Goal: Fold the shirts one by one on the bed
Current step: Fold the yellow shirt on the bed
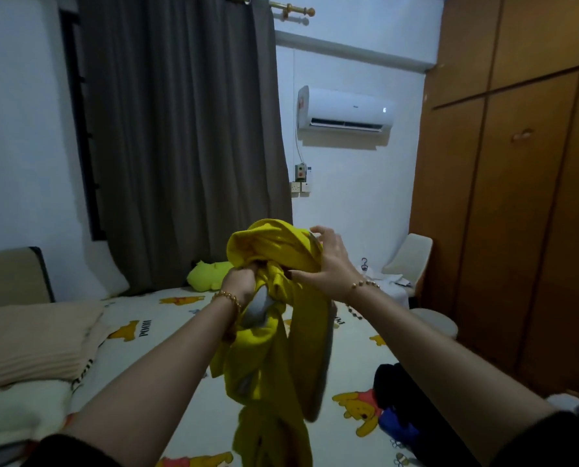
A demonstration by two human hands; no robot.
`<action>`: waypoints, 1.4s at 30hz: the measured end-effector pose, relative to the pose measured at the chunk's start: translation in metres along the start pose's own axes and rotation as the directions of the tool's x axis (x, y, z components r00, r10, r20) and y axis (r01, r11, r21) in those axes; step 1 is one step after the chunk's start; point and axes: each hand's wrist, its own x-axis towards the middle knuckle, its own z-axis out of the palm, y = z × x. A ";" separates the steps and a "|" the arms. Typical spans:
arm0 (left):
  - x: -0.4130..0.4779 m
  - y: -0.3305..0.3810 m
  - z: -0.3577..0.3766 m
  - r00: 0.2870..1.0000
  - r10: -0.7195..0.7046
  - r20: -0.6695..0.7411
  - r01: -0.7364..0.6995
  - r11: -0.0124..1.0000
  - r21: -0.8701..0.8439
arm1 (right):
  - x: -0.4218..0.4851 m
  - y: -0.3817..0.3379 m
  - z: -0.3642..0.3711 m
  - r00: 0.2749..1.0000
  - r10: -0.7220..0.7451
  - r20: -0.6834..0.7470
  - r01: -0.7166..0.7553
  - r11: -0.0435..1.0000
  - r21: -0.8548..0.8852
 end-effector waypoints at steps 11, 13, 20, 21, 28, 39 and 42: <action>-0.025 0.004 -0.090 0.988 -0.113 0.105 0.106 0.992 0.073 | -0.045 -0.067 0.079 0.723 -0.685 0.088 0.654 0.638 -0.407; -0.025 -0.003 -0.118 0.954 -0.146 0.263 0.158 0.987 -0.026 | -0.031 -0.088 0.101 0.711 -0.703 0.032 0.656 0.646 -0.390; 0.021 -0.043 -0.235 0.899 -0.235 0.370 0.282 0.956 -0.080 | 0.046 -0.167 0.162 0.983 -0.088 -0.162 0.116 0.978 0.172; 0.027 -0.049 -0.250 0.896 -0.246 0.371 0.267 0.964 -0.004 | 0.058 -0.174 0.169 0.985 -0.022 -0.172 0.062 0.971 0.231; 0.038 -0.067 -0.292 0.788 -0.180 0.588 0.059 0.974 0.218 | 0.111 -0.217 0.195 0.983 0.100 -0.153 -0.036 0.927 0.372; 0.077 -0.091 -0.293 0.955 0.274 -0.110 -0.188 0.851 0.490 | 0.134 -0.202 0.183 0.957 -0.106 -0.270 0.122 0.991 0.045; 0.084 -0.076 -0.292 0.936 0.282 -0.211 -0.193 0.912 0.362 | 0.130 -0.185 0.197 0.990 -0.047 -0.135 0.069 0.983 0.171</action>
